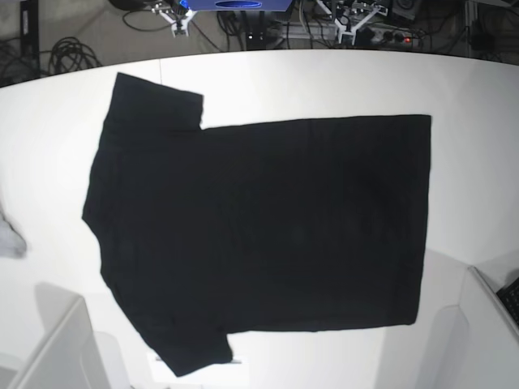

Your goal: Fold the T-shirt properly

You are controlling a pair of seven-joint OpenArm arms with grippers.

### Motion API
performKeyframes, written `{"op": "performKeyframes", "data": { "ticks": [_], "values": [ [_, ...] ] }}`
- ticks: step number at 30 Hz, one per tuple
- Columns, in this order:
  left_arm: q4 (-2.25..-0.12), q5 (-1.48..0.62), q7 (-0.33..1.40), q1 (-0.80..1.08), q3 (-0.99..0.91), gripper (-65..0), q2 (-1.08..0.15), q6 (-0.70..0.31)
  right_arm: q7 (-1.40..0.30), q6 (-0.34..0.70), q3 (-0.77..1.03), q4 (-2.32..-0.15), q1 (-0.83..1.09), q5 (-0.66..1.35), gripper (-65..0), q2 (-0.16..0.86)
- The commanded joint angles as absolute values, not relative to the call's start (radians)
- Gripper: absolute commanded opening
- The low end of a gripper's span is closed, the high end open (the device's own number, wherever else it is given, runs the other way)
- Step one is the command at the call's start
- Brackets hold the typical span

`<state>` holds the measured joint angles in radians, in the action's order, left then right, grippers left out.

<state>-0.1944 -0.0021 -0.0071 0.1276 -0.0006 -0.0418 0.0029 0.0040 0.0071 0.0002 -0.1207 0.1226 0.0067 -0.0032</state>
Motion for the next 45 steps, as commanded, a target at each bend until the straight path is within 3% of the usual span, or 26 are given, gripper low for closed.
{"op": "performKeyframes", "data": {
  "ticks": [1,2,3,6,9,13,35,45],
  "values": [
    [-0.196,-0.005,-0.005,0.133,-0.001,-41.6,-0.047,0.007,0.007,0.001,0.004,-0.140,0.128,0.008,-48.6,-0.001],
    [-0.196,-0.005,-0.005,0.133,0.007,-34.9,-0.047,0.007,0.007,0.001,0.004,-0.151,0.136,0.008,-59.3,-0.001],
    [-0.196,-0.005,-0.005,0.133,0.010,-30.1,-0.047,0.007,0.007,0.001,0.004,-0.157,0.139,0.008,-65.0,-0.001],
    [-0.196,-0.005,-0.005,0.133,0.010,-26.7,-0.047,0.007,0.007,0.001,0.004,-0.159,0.140,0.008,-65.0,-0.001],
    [-0.196,-0.005,0.001,0.130,0.010,-37.4,-0.047,0.007,0.007,0.001,0.004,-0.162,0.140,0.008,-65.0,-0.002],
    [-0.202,-0.005,-0.005,0.131,0.010,-65.0,-0.047,0.005,0.008,-0.001,0.004,-0.162,0.140,0.008,-65.0,-0.004],
    [-0.217,-0.001,-0.008,0.154,0.012,-65.0,-0.050,0.005,0.008,-0.001,0.004,-0.183,0.143,0.007,-65.0,0.013],
    [-0.550,0.005,-0.010,0.384,0.012,-65.0,-0.059,0.005,0.001,-0.001,0.005,-0.481,0.354,0.010,-65.0,0.033]
  ]
}}
